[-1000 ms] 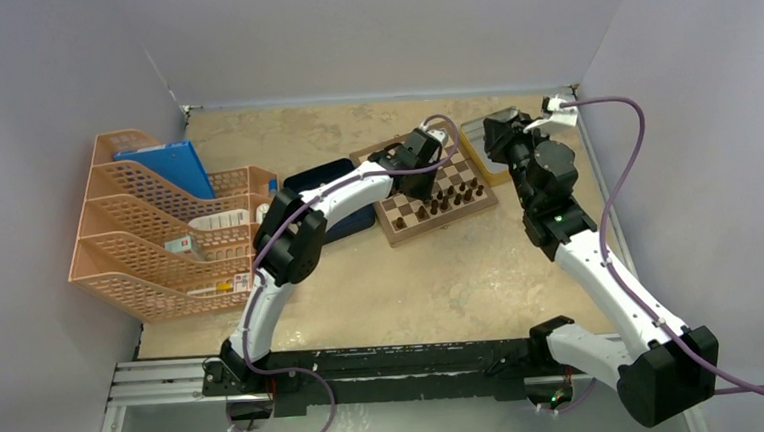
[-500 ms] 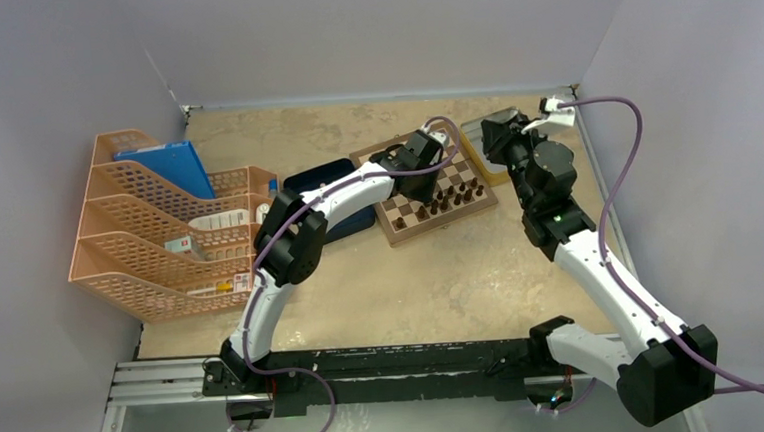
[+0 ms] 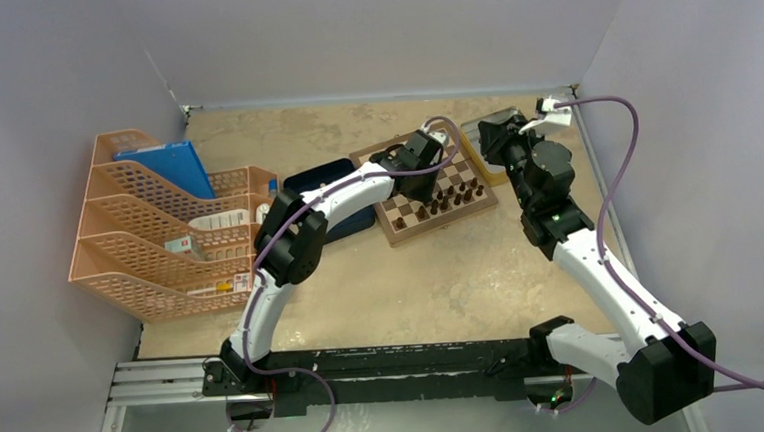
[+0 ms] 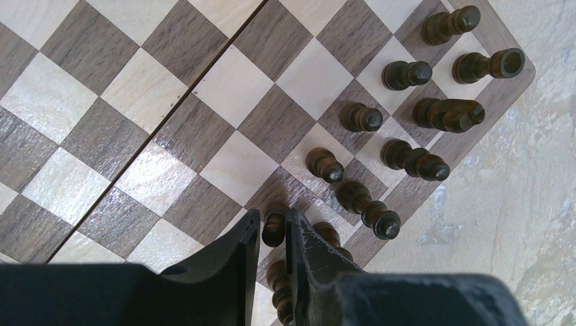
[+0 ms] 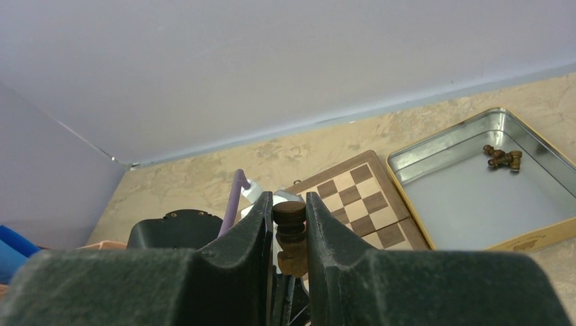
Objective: Set up the chess pieces on the board
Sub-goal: Place the chess piece on the chessboard.
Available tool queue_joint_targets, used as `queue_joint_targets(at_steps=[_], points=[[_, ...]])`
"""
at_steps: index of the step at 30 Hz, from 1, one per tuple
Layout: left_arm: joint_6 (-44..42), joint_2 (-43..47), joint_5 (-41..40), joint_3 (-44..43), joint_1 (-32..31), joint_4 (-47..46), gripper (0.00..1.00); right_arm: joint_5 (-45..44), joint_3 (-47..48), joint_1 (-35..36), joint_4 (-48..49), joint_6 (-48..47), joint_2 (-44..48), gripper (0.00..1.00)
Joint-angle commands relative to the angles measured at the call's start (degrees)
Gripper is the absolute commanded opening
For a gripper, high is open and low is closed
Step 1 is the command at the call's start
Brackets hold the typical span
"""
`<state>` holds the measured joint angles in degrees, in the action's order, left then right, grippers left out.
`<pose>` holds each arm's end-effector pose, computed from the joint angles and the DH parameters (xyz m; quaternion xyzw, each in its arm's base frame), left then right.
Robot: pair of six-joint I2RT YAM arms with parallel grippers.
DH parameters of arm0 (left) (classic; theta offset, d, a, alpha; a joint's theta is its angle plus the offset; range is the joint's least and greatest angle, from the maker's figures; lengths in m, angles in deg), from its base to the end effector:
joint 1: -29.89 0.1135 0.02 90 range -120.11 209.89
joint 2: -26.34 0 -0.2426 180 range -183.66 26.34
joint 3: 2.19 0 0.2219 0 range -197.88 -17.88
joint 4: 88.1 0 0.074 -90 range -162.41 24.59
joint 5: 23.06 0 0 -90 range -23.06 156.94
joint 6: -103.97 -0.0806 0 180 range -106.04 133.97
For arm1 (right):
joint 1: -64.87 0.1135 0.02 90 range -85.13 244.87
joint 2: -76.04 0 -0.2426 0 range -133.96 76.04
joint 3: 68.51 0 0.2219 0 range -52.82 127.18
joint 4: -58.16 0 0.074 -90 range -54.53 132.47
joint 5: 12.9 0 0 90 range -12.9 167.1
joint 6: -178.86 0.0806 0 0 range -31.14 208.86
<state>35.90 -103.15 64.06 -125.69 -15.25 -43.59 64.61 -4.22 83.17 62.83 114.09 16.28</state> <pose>0.3508 -0.3468 0.1584 0.1810 0.9234 -0.1669 0.2946 0.2616 0.0682 0.3650 0.1216 0.6381 0.2152 0.7292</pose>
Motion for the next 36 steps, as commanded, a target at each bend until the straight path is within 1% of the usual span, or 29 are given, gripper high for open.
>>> queue_joint_targets(at_steps=[1, 12, 18, 22, 36], points=[[0.2, -0.4, -0.8, -2.8, -0.3, -1.3, 0.2, 0.4, 0.0, -0.2, 3.4, -0.7, -0.3, 0.17], [0.6, -0.4, 0.3, -3.0, -0.3, -1.8, 0.2, 0.8, -0.2, -0.2, 3.8, -0.7, -0.6, 0.17], [1.3, -0.6, 1.1, -3.1, -0.4, -1.9, 0.24, 1.1, -0.2, -0.2, 3.8, -0.7, -0.6, 0.17], [1.4, -0.6, 1.2, -3.8, -0.3, -1.8, 0.24, 1.2, -0.2, -0.2, 3.8, -0.6, -0.5, 0.17], [1.7, 1.1, -2.0, -4.7, -0.3, -0.8, 0.27, 2.2, -0.1, -0.2, 3.9, -0.4, -1.1, 0.17]])
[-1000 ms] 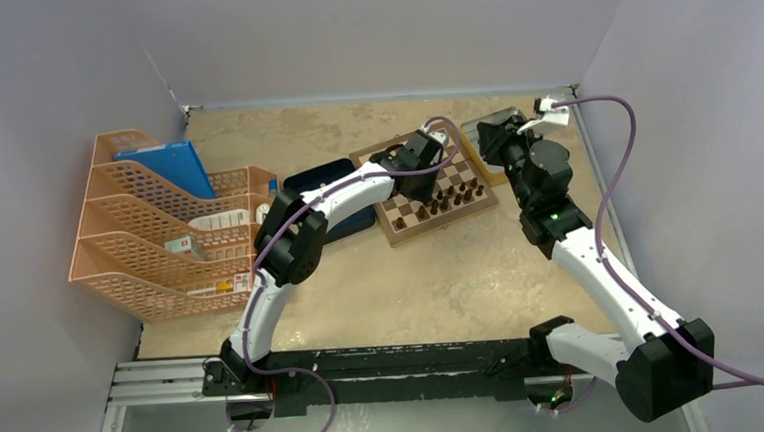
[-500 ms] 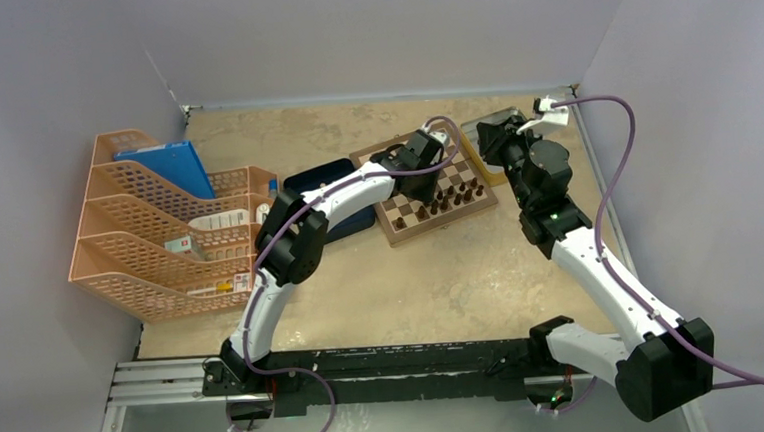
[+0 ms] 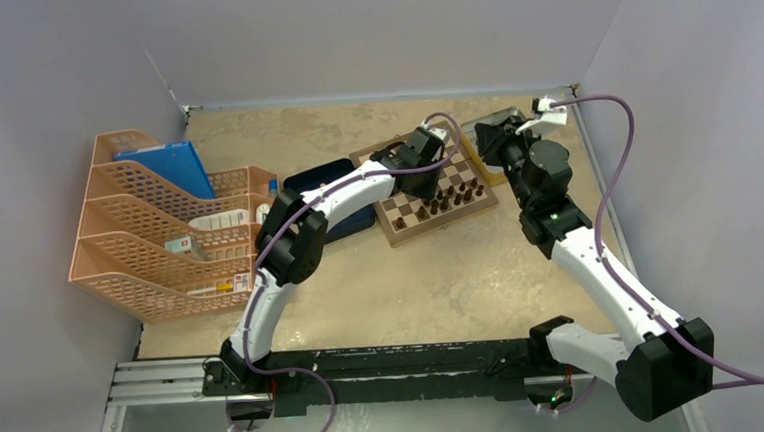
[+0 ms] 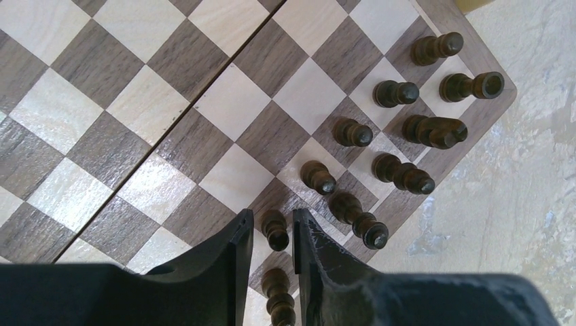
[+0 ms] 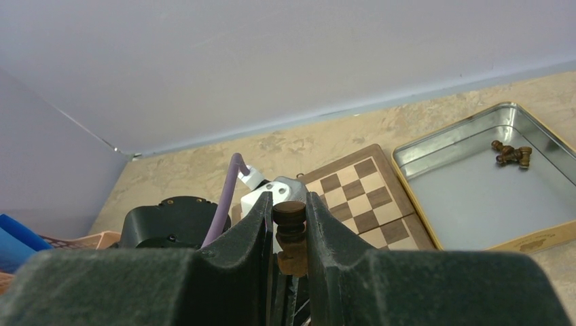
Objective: Set up the chess pieces on the board
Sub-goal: Place the chess piece on the chessboard.
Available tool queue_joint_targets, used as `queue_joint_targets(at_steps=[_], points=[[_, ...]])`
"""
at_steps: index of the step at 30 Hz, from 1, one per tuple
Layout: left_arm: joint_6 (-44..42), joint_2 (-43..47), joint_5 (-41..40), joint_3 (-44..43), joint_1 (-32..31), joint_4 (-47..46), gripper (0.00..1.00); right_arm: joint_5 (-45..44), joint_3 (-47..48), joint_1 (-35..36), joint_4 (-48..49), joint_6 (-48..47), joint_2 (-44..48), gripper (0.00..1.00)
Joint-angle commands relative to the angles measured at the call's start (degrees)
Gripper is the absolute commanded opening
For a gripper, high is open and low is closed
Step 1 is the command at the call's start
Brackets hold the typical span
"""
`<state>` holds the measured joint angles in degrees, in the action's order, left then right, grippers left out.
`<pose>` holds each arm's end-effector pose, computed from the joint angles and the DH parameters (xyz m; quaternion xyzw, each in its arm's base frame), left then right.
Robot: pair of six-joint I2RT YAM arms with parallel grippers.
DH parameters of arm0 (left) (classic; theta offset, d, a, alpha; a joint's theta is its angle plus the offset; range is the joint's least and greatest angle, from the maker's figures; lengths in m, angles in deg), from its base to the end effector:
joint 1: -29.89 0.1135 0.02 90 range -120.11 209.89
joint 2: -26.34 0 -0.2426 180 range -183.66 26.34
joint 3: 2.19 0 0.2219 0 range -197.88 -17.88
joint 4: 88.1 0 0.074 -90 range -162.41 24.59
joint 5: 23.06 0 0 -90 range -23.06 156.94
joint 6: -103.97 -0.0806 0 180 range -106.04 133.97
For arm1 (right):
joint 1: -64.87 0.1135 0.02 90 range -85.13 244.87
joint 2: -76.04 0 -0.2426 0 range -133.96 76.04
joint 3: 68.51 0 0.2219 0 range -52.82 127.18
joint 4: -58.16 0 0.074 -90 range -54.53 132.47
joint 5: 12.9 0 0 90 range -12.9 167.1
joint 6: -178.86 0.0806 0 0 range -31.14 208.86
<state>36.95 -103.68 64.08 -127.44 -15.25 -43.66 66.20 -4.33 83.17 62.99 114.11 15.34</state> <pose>0.3542 -0.3502 0.1639 0.1715 0.9212 -0.1757 0.3017 0.2652 0.0717 0.3607 0.1112 0.6455 0.2217 0.7224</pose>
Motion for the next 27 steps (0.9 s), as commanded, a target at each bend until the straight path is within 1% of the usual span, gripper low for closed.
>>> queue_joint_targets(at_steps=[1, 4, 6, 9, 13, 15, 18, 22, 24, 27], points=[[0.7, 2.1, -2.7, -3.1, -0.3, -0.3, 0.28, 0.7, 0.2, -0.1, 3.5, -0.2, -0.4, 0.17], [0.9, 4.5, -4.1, -2.5, -0.2, -0.1, 0.28, 0.9, 0.3, -0.1, 3.2, 0.9, -1.4, 0.16], [0.9, 7.6, -4.8, -1.1, -0.2, -0.8, 0.28, 1.6, 0.6, -0.2, 2.9, 1.8, -2.2, 0.16], [0.8, 12.8, -5.3, 3.1, -0.1, -3.8, 0.29, 3.1, 0.8, -0.2, 3.4, 3.0, -2.9, 0.16], [2.7, 19.6, -1.3, 9.9, 1.0, -7.6, 0.3, 4.1, 1.3, -0.2, 2.9, 3.9, -3.7, 0.16], [3.2, 22.8, 1.5, 13.3, 1.4, -9.7, 0.32, 4.8, 1.3, -0.2, 2.9, 4.7, -3.9, 0.16], [2.8, 28.6, 7.5, 19.8, 1.7, -16.2, 0.35, 7.8, 1.2, -0.2, 2.9, 7.3, -4.4, 0.16], [3.2, 38.0, 15.5, 30.9, 1.8, -28.8, 0.39, 13.7, 1.4, -0.2, 3.9, 13.5, -4.3, 0.15], [3.8, 42.3, 18.6, 35.2, 1.8, -35.2, 0.41, 17.4, 1.1, -0.2, 5.6, 17.7, -3.8, 0.15], [5.1, 47.1, 21.6, 39.9, 1.8, -41.6, 0.45, 22.2, -0.4, -0.2, 9.8, 24.6, -3.0, 0.15]])
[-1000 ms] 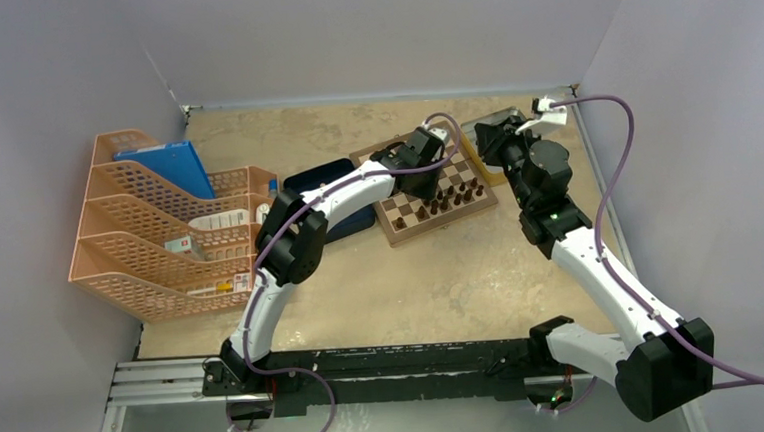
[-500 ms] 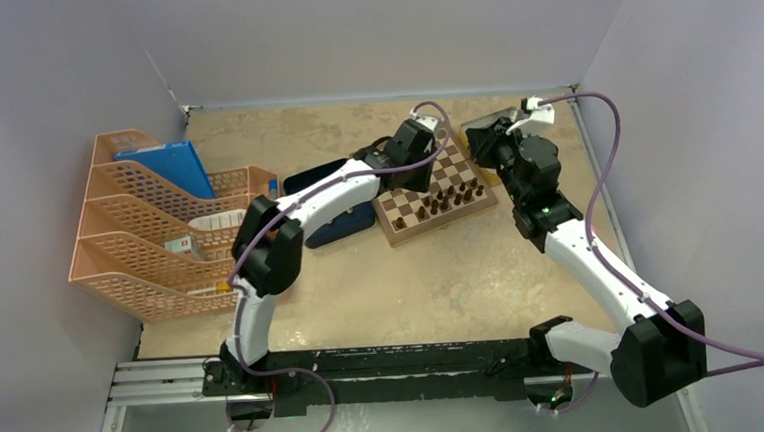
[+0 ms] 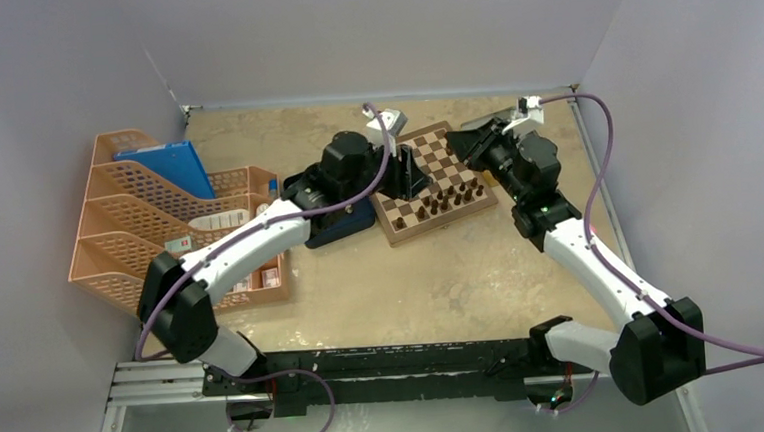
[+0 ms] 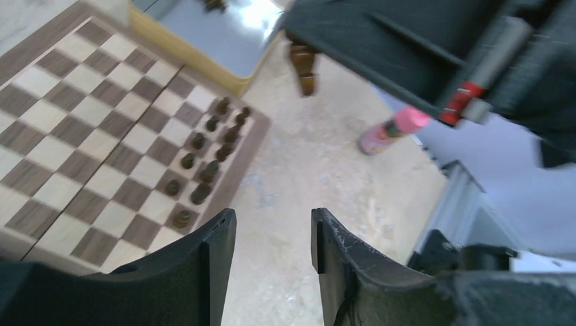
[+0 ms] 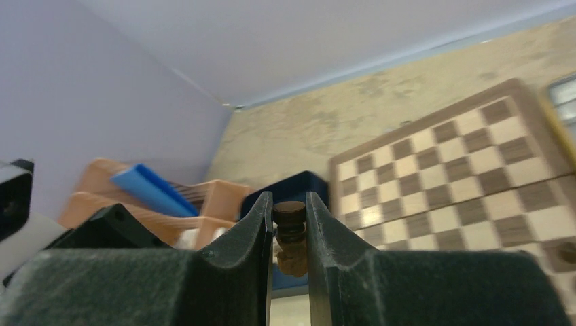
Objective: Set up the chess pieces on the board
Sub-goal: Place the chess piece on the chessboard.
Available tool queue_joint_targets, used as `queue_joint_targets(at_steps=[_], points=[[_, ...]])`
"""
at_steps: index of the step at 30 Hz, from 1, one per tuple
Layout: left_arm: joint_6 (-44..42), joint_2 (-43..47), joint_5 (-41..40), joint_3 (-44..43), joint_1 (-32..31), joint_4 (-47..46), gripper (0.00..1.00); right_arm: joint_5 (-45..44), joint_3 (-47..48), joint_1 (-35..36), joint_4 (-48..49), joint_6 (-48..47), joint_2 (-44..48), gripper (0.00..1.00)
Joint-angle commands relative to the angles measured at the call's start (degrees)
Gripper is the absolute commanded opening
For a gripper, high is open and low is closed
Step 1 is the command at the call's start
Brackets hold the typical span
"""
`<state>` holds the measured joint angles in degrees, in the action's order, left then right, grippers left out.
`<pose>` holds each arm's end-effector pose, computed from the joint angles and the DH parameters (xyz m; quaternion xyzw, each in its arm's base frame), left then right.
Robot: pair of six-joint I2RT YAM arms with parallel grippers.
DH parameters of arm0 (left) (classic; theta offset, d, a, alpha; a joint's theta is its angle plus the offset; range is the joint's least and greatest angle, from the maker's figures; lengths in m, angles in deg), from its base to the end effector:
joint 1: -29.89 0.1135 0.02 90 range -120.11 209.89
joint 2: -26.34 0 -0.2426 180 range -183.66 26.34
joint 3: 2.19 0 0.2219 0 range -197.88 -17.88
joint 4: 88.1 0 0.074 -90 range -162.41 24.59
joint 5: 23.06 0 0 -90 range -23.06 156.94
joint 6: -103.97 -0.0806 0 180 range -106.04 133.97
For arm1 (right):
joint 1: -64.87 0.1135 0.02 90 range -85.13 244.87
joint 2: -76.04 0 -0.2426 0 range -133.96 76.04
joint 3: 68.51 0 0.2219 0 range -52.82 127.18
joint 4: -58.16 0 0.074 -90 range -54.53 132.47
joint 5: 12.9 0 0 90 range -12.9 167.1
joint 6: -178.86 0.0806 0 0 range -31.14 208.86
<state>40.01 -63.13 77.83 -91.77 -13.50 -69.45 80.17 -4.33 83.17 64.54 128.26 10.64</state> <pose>0.2692 -0.2754 0.3078 0.1767 0.7905 -0.3944 0.4340 0.2785 0.0966 0.3433 0.1040 0.6665 0.3719 0.6376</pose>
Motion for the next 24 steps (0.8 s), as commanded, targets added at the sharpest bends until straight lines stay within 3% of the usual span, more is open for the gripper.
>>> queue_joint_targets(at_steps=[1, 8, 24], points=[[2.3, 8.1, 8.9, 5.3, 0.1, -17.9, 0.45, 10.0, -1.3, -0.2, 10.2, 13.5, 2.0, 0.15], [2.0, 10.3, 10.2, 7.9, 0.1, -25.5, 0.49, 14.4, -6.8, -0.2, 23.0, 28.5, 3.6, 0.15], [-11.5, 3.6, 7.5, 3.2, -1.1, -28.0, 0.46, 8.5, -11.0, -0.2, 23.7, 43.2, 7.3, 0.16]])
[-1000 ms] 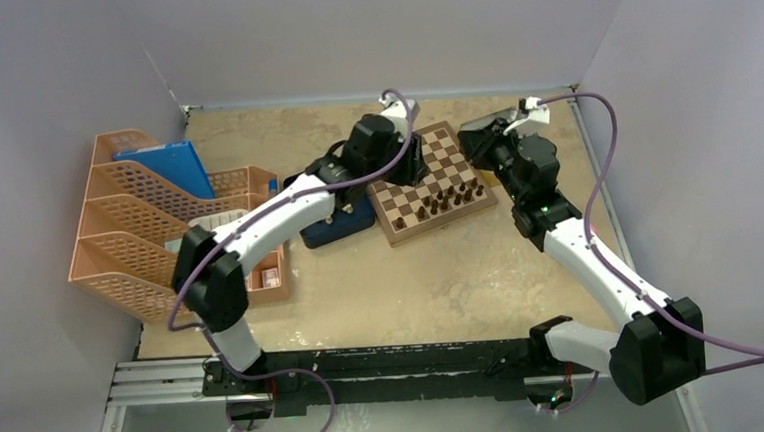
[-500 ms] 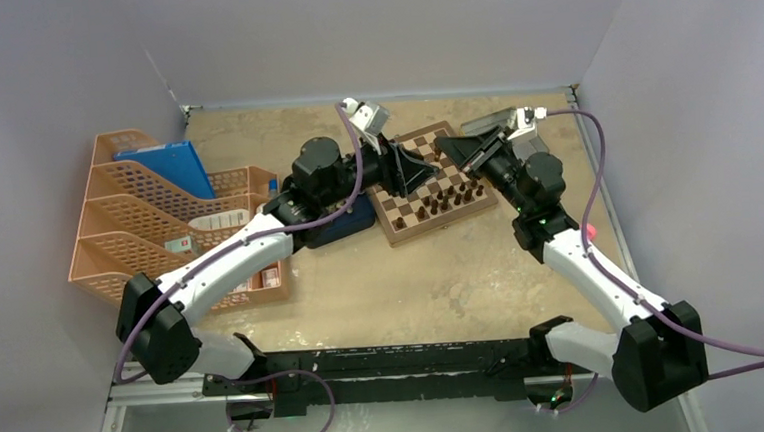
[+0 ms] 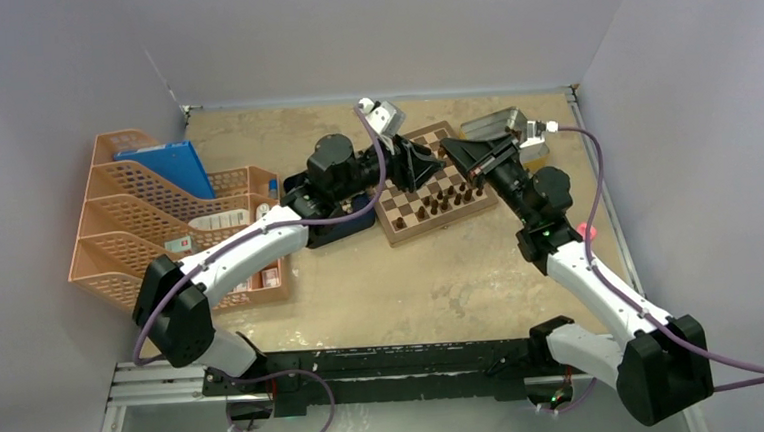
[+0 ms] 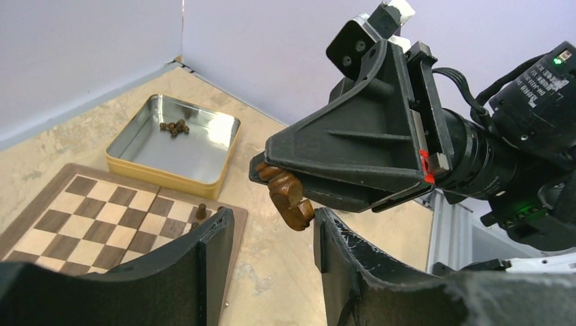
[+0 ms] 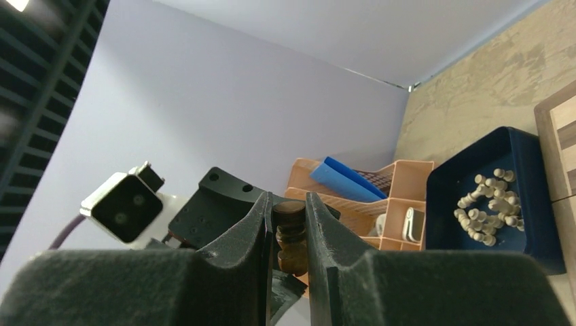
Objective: Set up the chess pieces on the board
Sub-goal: Place the chess piece on the chessboard.
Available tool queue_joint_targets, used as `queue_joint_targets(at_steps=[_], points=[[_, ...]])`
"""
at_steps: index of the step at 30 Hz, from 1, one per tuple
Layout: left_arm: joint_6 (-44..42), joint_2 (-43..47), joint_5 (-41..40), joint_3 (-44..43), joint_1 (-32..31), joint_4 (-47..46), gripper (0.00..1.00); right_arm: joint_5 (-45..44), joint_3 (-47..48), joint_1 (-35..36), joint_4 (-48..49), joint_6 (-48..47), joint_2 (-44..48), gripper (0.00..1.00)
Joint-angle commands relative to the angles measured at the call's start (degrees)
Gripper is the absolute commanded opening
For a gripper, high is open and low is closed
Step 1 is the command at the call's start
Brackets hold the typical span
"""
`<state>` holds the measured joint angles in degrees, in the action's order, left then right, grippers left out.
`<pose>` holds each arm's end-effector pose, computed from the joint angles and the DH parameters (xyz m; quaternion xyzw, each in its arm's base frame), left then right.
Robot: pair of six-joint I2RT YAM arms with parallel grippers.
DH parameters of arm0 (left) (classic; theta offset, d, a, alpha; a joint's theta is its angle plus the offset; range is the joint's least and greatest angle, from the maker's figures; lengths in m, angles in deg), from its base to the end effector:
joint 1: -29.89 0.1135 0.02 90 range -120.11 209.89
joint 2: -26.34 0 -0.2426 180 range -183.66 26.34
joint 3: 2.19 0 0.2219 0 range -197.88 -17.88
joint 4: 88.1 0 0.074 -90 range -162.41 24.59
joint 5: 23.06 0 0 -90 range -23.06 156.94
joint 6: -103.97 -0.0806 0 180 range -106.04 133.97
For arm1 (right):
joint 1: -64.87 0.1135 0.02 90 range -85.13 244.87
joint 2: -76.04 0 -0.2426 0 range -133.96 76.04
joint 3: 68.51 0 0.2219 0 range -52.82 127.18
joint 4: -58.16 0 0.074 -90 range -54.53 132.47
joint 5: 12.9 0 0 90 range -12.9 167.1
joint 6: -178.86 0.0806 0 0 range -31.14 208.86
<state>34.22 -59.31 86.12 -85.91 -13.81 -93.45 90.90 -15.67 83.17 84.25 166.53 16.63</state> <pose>0.2515 -0.2770 0.3569 0.2561 0.6374 -0.4770 0.5483 0.2413 0.1001 0.3478 0.1984 0.5462 0.6488 0.4912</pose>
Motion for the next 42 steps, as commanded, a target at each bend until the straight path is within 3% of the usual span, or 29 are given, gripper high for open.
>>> queue_joint_targets(at_steps=[1, 11, 25, 30, 34, 42], points=[[-6.5, -0.4, -0.8, -2.6, -1.0, -4.2, 0.46, -2.4, 0.6, -0.2, 3.8, 5.2, 1.2, 0.16], [-11.0, -1.8, -3.8, -3.2, -2.2, -6.6, 0.43, -2.7, 0.5, -0.1, 2.8, 6.4, 0.1, 0.16], [-13.0, 1.3, -7.5, 1.5, -2.7, -11.1, 0.0, -1.2, -3.4, -0.2, 2.6, 2.2, -0.2, 0.16], [-14.1, 1.0, -7.1, 2.3, -2.7, -11.9, 0.01, -0.7, -5.2, -0.2, 4.1, 2.6, -0.5, 0.16], [-14.6, 0.4, -4.6, 2.2, -2.7, -11.7, 0.15, -0.2, -5.3, -0.2, 4.8, 3.1, -0.9, 0.16], [-15.7, 0.3, -3.5, 2.5, -2.7, -11.0, 0.22, 0.9, -6.0, -0.2, 6.0, 4.3, -1.4, 0.16]])
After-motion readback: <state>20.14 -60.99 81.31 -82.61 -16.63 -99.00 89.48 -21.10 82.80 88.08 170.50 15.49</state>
